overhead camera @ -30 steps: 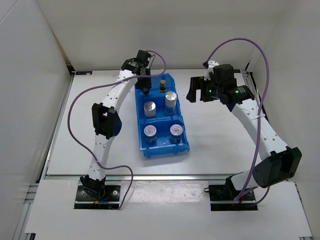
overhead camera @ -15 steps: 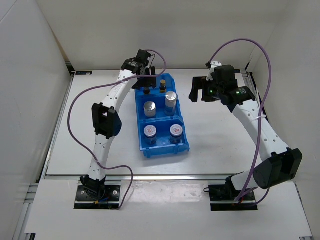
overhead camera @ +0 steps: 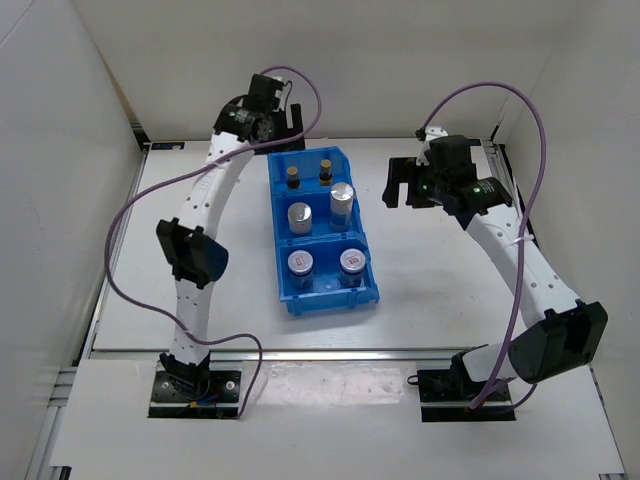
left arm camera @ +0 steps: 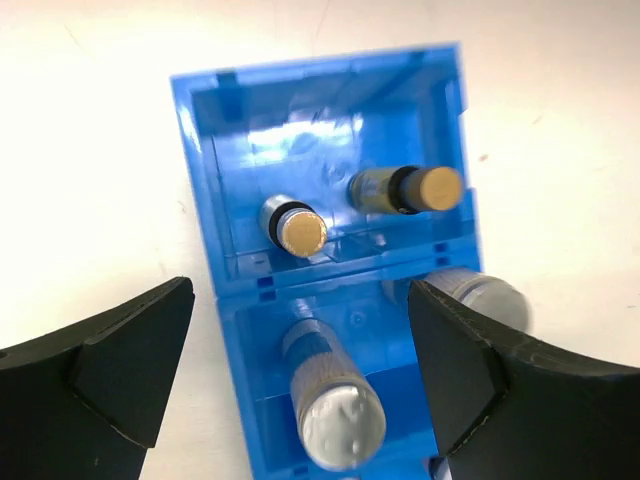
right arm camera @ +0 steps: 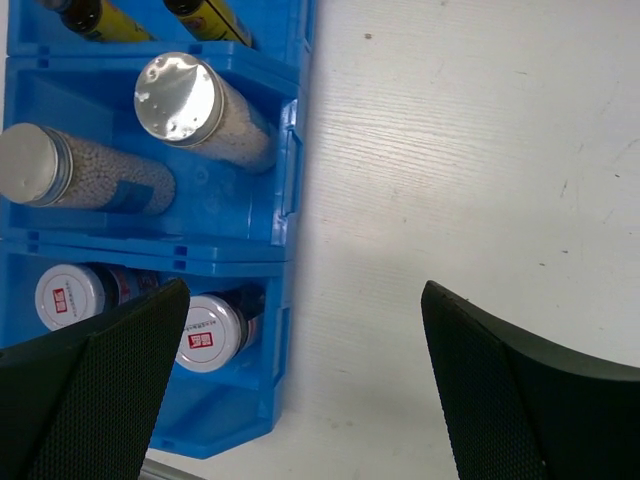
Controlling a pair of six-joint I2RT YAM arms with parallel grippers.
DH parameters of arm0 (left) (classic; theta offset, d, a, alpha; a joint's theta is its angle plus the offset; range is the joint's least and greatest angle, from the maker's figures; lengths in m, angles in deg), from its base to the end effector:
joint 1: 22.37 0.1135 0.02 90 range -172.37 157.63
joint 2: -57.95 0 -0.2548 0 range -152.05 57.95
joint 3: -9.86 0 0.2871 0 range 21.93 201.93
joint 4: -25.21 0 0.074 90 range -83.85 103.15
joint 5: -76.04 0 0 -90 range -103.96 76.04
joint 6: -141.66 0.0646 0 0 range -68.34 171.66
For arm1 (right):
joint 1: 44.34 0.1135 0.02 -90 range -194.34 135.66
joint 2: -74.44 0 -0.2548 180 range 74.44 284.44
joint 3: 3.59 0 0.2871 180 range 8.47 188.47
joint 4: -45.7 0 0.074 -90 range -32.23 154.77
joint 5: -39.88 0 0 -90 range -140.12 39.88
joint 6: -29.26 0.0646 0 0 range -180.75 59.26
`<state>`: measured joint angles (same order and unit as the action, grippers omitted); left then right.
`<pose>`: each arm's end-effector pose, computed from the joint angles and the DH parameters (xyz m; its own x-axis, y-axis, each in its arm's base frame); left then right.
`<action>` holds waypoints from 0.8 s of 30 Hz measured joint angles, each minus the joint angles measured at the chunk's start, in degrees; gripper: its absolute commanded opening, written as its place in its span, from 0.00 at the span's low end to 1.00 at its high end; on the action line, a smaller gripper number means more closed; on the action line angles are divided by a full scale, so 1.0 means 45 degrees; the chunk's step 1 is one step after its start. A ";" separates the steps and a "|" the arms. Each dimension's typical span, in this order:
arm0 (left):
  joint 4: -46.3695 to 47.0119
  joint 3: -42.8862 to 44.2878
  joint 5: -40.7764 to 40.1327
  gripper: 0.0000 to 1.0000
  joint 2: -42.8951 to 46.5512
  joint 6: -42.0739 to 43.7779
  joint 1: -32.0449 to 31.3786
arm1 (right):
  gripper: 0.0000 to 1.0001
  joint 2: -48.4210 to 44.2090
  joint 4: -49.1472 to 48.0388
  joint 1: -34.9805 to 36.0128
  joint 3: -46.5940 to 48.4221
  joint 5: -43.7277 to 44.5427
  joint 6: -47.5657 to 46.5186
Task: Organize the condiment bottles
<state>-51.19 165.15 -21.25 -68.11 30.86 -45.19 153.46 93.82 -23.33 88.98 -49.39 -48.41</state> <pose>0.4773 -0.1919 0.3584 -0.7403 -0.0707 -0.6686 0.0453 0.9870 -0.1544 0.3408 0.1300 0.3523 -0.5919 0.0014 -0.8060 -0.2276 0.9590 0.1688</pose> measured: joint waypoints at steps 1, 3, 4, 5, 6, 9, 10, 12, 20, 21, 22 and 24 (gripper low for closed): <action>0.0024 0.0000 -0.0063 0.99 0.0364 0.0078 0.0010 | 1.00 -0.0058 -0.0015 0.0000 -0.0063 0.0146 0.0044; 0.0097 -0.0112 -0.0306 0.99 0.1175 0.0233 0.0015 | 1.00 -0.0136 -0.0005 0.0000 -0.0160 0.0437 0.0136; 0.0194 -0.0325 -0.0486 0.99 0.1642 0.0306 0.0019 | 1.00 -0.0175 0.0000 0.0000 -0.0175 0.0622 0.0175; 0.0325 -0.0690 -0.0690 0.99 0.2191 0.0389 0.0034 | 1.00 -0.0199 -0.0005 0.0000 -0.0180 0.0816 0.0248; 0.0389 -0.1088 -0.0835 0.99 0.2701 0.0442 0.0073 | 1.00 -0.0223 -0.0005 0.0000 -0.0180 0.1049 0.0335; 0.0850 -0.3041 -0.1214 0.99 0.4575 0.0597 0.0209 | 1.00 -0.0272 0.0073 0.0000 -0.0175 0.1899 0.0583; 0.0879 -0.3691 -0.1292 0.99 0.5090 0.0627 0.0267 | 1.00 -0.0272 0.0141 0.0000 -0.0175 0.2089 0.0636; 0.1438 -0.5765 -0.1438 0.99 0.6450 0.0767 0.0359 | 1.00 -0.0272 0.0345 0.0000 -0.0175 0.2390 0.0782; 0.4600 -1.4280 -0.1831 0.99 1.1715 0.1287 0.0491 | 1.00 -0.0758 0.0690 0.0000 -0.0180 0.2739 0.1190; 0.5022 -1.5178 -0.1855 0.99 1.2531 0.1282 0.0491 | 1.00 -0.0937 0.0690 0.0000 -0.0185 0.2647 0.1214; 0.5275 -1.5752 -0.1865 0.99 1.3192 0.1297 0.0495 | 1.00 -0.1117 0.0641 0.0000 -0.0223 0.2540 0.1229; 0.6071 -1.6762 -0.1870 0.99 1.4503 0.1438 0.0505 | 1.00 -0.1477 0.0588 0.0000 -0.0423 0.2297 0.1248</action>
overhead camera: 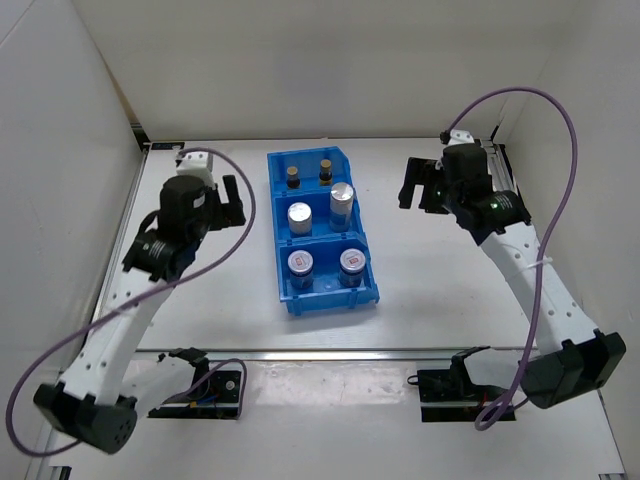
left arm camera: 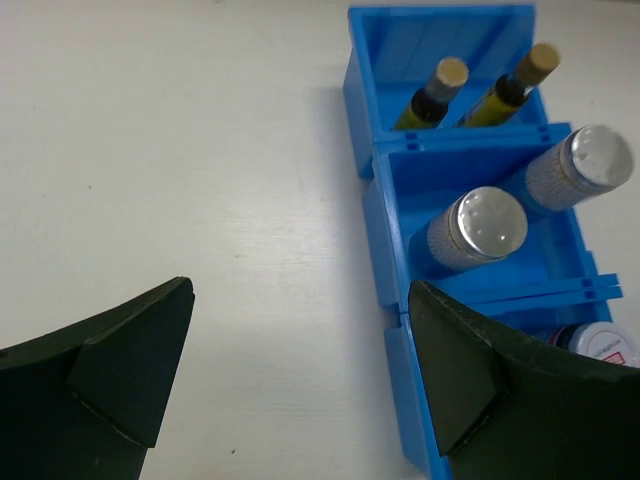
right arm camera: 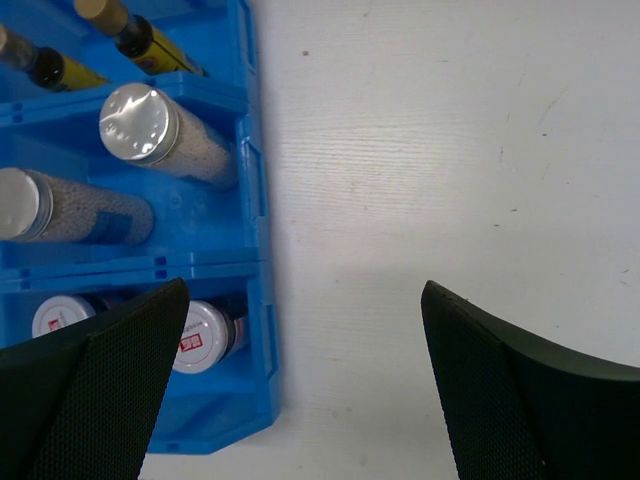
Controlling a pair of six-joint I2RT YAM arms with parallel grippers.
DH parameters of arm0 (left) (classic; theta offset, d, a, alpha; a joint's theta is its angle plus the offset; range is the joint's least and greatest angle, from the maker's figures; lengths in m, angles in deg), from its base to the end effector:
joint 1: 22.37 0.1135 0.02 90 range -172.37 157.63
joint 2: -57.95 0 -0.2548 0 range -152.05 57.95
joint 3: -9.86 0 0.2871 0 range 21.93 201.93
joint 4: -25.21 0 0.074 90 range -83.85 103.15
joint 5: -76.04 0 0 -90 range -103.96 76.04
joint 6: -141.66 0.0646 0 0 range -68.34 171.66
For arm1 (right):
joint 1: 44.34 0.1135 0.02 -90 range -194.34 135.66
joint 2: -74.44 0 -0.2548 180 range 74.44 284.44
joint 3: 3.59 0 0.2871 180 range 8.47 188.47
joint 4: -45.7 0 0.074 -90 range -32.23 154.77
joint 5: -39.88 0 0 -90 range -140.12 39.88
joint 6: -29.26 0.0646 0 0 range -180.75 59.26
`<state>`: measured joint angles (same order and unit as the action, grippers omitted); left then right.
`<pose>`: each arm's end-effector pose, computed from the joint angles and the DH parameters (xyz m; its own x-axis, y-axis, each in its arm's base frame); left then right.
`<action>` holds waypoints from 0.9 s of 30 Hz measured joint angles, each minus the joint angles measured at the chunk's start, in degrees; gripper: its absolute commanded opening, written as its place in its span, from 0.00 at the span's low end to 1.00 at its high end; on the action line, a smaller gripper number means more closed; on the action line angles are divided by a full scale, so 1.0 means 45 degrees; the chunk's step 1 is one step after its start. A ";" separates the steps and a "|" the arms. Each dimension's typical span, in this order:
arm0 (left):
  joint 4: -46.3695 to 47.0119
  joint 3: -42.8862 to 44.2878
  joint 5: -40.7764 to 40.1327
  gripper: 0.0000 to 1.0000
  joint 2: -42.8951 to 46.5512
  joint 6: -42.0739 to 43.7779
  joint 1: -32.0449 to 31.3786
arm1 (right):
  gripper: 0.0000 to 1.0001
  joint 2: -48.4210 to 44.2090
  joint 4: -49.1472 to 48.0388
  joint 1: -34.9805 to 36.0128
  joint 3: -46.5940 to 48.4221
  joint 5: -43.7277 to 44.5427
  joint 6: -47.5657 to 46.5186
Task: Organize the condiment bottles
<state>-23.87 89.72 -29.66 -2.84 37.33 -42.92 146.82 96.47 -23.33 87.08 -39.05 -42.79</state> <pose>0.2729 -0.0836 0.3616 -0.4831 -0.0734 -0.8725 -0.0011 0.9965 -0.0832 0.3138 0.1072 0.3727 -0.5387 0.1171 -0.8343 -0.0364 0.9861 0.1619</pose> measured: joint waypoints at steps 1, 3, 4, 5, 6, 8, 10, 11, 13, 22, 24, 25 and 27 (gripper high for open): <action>0.0287 -0.0330 0.0000 0.99 0.0525 0.0092 0.0000 | 1.00 -0.0160 -0.0034 0.0000 -0.0126 -0.0199 0.0010; 0.1069 -0.0991 -0.0058 0.99 0.1443 0.0291 0.0000 | 1.00 -0.0393 -0.0092 0.0000 -0.0379 -0.0588 0.0010; 0.1355 -0.1263 -0.0112 0.99 0.1768 0.0389 0.0000 | 1.00 -0.0505 -0.0131 0.0000 -0.0534 -0.0758 0.0015; 0.1574 -0.1491 -0.0180 0.99 0.1972 0.0466 0.0000 | 1.00 -0.0588 -0.0151 0.0000 -0.0690 -0.0913 0.0010; 0.1817 -0.1729 -0.0277 0.99 0.2132 0.0573 0.0000 | 1.00 -0.0646 -0.0180 0.0000 -0.0811 -0.1025 0.0015; 0.2273 -0.2229 -0.0486 0.99 0.2273 0.0772 0.0000 | 1.00 -0.0748 -0.0199 0.0000 -0.1015 -0.1209 0.0015; 0.2739 -0.2885 -0.0758 0.99 0.2273 0.0962 0.0000 | 1.00 -0.0845 -0.0296 0.0000 -0.1185 -0.1292 -0.0005; 0.2914 -0.3254 -0.0928 0.99 0.2259 0.1039 0.0000 | 1.00 -0.0947 -0.0291 0.0000 -0.1273 -0.1311 -0.0010; 0.3327 -0.3939 -0.1297 0.99 0.2215 0.1195 0.0000 | 1.00 -0.1229 -0.0311 0.0000 -0.1477 -0.1307 -0.0034; 0.5299 -0.5848 -0.2157 0.99 0.1724 0.2006 0.0024 | 1.00 -0.2239 -0.0495 0.0000 -0.1787 -0.1205 -0.0126; 0.5775 -0.6101 -0.2317 0.99 0.1642 0.2181 0.0024 | 1.00 -0.2239 -0.0549 0.0000 -0.1831 -0.1166 -0.0126; 0.5955 -0.6232 -0.2380 0.99 0.1603 0.2259 0.0024 | 1.00 -0.2239 -0.0539 0.0000 -0.1831 -0.1156 -0.0121; 0.6256 -0.6509 -0.2458 0.99 0.1525 0.2433 0.0024 | 1.00 -0.2239 -0.0573 0.0000 -0.1836 -0.1146 -0.0121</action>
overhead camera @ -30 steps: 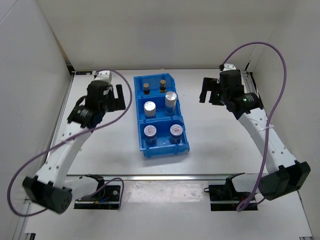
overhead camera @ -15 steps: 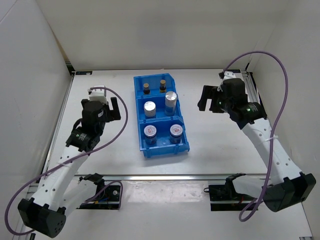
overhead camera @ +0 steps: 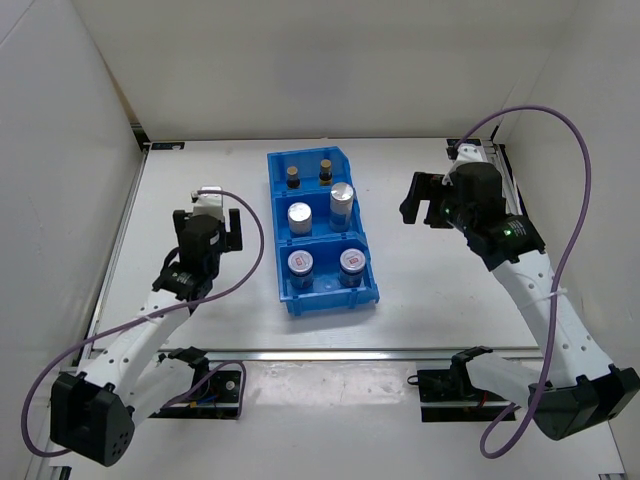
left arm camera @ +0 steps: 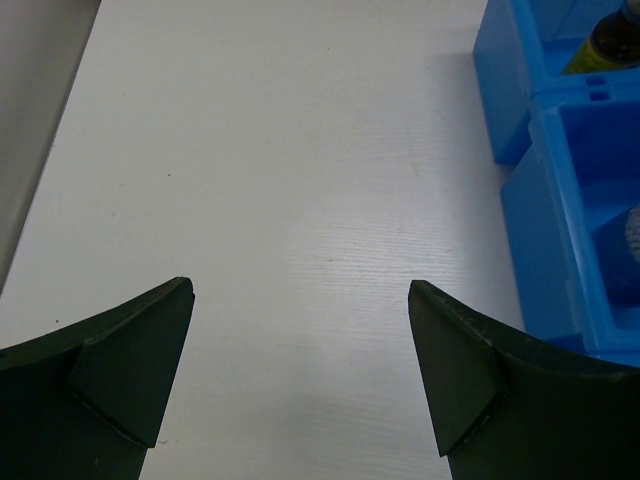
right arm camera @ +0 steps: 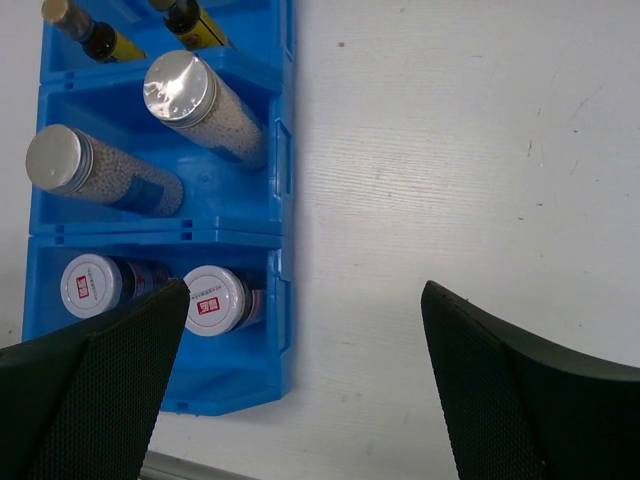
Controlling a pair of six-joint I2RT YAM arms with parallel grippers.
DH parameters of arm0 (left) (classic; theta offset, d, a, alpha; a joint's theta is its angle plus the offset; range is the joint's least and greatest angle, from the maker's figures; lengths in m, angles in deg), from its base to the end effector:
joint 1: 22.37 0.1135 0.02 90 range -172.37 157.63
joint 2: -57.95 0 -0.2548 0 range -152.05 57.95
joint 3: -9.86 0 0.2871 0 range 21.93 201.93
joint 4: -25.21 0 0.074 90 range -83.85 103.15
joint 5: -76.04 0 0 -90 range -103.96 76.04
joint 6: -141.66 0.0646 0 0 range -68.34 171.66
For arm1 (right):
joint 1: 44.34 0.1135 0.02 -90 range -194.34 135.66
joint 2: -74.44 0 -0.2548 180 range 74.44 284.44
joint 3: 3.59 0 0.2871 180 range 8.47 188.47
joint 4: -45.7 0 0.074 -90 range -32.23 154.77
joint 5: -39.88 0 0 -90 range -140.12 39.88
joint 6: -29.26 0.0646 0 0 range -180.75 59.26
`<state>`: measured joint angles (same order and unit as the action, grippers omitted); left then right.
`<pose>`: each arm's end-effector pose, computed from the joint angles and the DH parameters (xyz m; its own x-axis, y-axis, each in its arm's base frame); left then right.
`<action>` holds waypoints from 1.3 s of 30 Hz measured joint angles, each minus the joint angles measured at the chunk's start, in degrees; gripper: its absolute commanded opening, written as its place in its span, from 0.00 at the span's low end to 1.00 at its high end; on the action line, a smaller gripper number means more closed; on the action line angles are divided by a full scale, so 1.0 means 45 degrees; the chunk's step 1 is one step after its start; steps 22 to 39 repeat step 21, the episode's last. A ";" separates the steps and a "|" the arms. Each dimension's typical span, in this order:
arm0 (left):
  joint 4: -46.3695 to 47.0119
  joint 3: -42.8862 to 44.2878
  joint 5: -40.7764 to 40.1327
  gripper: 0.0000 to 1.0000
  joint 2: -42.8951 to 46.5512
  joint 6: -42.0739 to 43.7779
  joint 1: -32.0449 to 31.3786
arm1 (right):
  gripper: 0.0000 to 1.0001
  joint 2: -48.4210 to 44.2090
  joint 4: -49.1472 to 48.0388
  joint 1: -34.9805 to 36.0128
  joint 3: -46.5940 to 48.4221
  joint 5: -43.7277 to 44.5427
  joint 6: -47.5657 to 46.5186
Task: Organize the condiment bottles
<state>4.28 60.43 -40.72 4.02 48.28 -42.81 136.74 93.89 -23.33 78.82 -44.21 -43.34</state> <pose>0.2694 -0.0693 0.2485 -0.3805 0.0856 -0.9208 -0.0953 0.9868 0.1312 0.2760 0.0989 0.3727 -0.5006 0.1264 -0.8564 -0.1280 0.9676 0.2176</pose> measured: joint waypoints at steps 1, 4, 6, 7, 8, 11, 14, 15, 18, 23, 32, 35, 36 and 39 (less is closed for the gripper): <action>0.0141 -0.0141 -0.0019 0.99 -0.0024 0.0097 0.0000 | 1.00 0.0000 -0.0034 0.0000 0.0000 0.0000 0.0000; 0.0520 -0.0495 -0.0015 0.99 -0.0019 0.0272 0.0000 | 1.00 -0.0005 -0.0078 0.0000 -0.0039 0.0015 0.0000; 0.0884 -0.0767 0.0019 0.99 0.0087 0.0418 0.0000 | 1.00 -0.0083 -0.0267 0.0000 -0.0243 0.0010 0.0000; 0.1088 -0.0942 0.0058 0.99 0.0214 0.0510 0.0000 | 1.00 -0.0121 -0.0311 0.0000 -0.0374 0.0015 0.0005; 0.1219 -0.1078 0.0097 0.99 0.0340 0.0588 0.0000 | 1.00 -0.0185 -0.0325 0.0000 -0.0510 0.0019 0.0000; 0.1919 -0.1700 0.0311 0.99 0.0986 0.0816 0.0000 | 1.00 -0.0296 -0.0350 0.0000 -0.0719 0.0049 0.0000; 0.2569 -0.2259 0.0704 0.99 0.1656 0.0981 0.0000 | 1.00 -0.0427 -0.0374 0.0000 -0.0831 0.0112 0.0000; 0.2895 -0.2482 0.0869 0.99 0.1894 0.1044 0.0000 | 1.00 -0.0461 -0.0379 0.0000 -0.0850 0.0131 0.0000; 0.3580 -0.2992 0.1268 0.99 0.2395 0.1224 0.0000 | 1.00 -0.0568 -0.0461 0.0000 -0.0918 0.0170 0.0000; 0.3993 -0.3201 0.1491 0.99 0.2511 0.1326 0.0000 | 1.00 -0.0646 -0.0505 0.0000 -0.1030 0.0165 0.0005; 0.3993 -0.3201 0.1491 0.99 0.2511 0.1326 0.0000 | 1.00 -0.0646 -0.0505 0.0000 -0.1030 0.0165 0.0005; 0.3993 -0.3201 0.1491 0.99 0.2511 0.1326 0.0000 | 1.00 -0.0646 -0.0505 0.0000 -0.1030 0.0165 0.0005; 0.3993 -0.3201 0.1491 0.99 0.2511 0.1326 0.0000 | 1.00 -0.0646 -0.0505 0.0000 -0.1030 0.0165 0.0005; 0.3993 -0.3201 0.1491 0.99 0.2511 0.1326 0.0000 | 1.00 -0.0646 -0.0505 0.0000 -0.1030 0.0165 0.0005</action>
